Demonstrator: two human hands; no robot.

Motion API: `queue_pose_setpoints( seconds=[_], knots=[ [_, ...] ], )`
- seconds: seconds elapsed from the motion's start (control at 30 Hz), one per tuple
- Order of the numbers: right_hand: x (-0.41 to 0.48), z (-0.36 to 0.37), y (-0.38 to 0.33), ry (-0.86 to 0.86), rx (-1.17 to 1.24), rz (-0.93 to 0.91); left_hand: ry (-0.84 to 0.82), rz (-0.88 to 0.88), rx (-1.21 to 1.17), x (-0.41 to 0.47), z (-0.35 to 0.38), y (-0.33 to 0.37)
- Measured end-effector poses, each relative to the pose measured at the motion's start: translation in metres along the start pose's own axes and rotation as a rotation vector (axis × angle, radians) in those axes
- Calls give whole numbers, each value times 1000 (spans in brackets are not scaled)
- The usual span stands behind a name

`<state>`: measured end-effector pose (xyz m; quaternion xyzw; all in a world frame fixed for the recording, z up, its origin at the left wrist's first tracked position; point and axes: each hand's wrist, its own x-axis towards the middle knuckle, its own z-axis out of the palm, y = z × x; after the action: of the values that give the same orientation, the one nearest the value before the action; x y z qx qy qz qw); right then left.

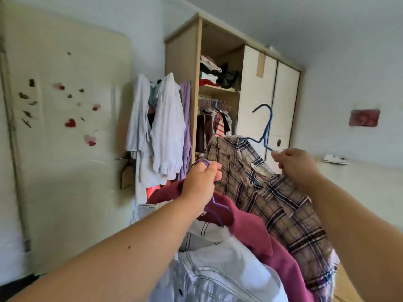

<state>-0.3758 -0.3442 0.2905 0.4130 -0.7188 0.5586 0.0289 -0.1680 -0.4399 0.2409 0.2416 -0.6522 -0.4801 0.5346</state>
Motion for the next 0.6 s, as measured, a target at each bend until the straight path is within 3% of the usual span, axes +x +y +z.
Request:
queue_pose_setpoints(
  seconds=[0.23, 0.47, 0.6],
  knots=[
    [-5, 147, -21, -305, -30, -102, -26, -44, 21, 64, -72, -37],
    [14, 294, -24, -645, -40, -221, 164, -50, 332, 158, -141, -93],
    [60, 356, -19, -791, 116, -123, 206, -88, 169, 224, -165, -122]
  ],
)
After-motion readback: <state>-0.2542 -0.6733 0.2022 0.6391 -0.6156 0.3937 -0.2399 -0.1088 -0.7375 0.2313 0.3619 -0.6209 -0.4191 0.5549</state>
